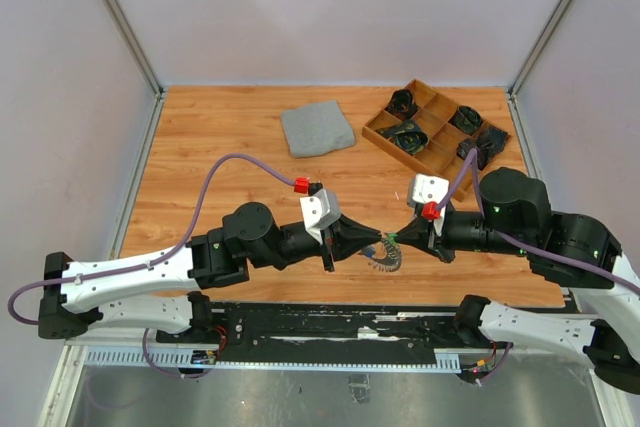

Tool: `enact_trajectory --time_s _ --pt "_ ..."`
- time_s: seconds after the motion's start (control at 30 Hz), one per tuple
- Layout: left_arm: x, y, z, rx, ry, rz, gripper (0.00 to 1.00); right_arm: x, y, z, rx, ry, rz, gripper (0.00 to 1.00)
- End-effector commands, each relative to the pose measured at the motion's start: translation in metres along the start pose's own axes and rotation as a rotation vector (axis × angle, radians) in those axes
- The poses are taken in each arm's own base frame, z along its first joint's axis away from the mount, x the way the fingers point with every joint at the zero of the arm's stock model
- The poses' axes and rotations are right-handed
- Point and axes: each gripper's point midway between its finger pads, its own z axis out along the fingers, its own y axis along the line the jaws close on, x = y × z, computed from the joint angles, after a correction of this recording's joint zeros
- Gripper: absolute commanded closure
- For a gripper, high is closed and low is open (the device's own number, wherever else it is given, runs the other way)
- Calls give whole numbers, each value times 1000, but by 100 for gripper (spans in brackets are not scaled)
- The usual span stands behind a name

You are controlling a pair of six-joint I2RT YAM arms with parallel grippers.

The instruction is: Put the keys on the keyring

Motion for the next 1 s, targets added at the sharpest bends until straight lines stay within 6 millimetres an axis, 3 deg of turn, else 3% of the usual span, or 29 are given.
enact_trajectory --time_s 0.0,0.97 --pt "-35 -3 1 12 -96 7 99 4 1 3 -11 15 -17 99" --pt "-30 -5 6 24 -89 5 99 5 1 8 -20 14 -29 99"
